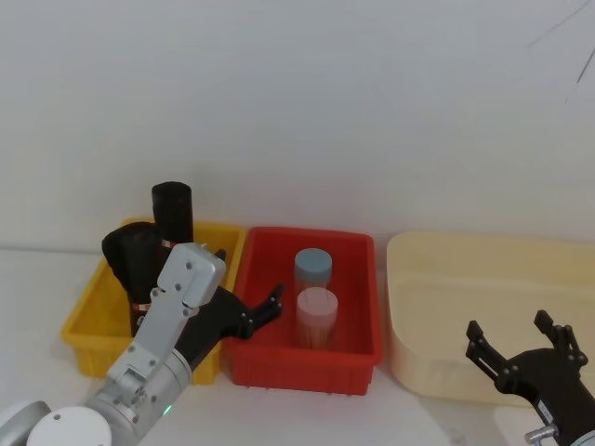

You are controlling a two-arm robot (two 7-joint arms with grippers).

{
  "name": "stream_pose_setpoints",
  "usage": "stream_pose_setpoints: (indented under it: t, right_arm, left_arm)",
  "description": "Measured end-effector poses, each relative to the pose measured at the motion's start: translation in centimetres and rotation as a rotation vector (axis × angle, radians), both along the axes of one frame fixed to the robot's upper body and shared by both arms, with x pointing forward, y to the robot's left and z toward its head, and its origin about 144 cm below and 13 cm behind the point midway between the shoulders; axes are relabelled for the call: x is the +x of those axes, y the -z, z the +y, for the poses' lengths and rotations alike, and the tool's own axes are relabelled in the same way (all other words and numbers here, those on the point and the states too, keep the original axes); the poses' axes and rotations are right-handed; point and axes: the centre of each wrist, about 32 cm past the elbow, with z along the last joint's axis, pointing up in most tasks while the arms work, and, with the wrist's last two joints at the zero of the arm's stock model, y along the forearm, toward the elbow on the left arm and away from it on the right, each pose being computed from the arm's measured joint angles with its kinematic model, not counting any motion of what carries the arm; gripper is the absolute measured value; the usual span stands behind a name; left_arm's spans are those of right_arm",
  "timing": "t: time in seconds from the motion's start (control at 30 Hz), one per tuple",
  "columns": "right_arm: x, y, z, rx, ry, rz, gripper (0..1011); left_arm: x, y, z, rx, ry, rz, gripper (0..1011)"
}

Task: Pick up the garbage bag with the one hand and transfer it to the other hand.

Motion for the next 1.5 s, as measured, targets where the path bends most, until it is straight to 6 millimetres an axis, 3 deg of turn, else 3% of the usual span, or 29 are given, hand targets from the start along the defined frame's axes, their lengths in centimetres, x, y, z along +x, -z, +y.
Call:
stream_pose_setpoints:
  t: [1.5]
  right_arm:
    - [0.02, -0.02, -0.01, 0.001, 0.0, 0.0, 1001]
  left_arm:
    - [0.08, -0.12, -0.1, -0.001, 0.002, -0.002, 1001]
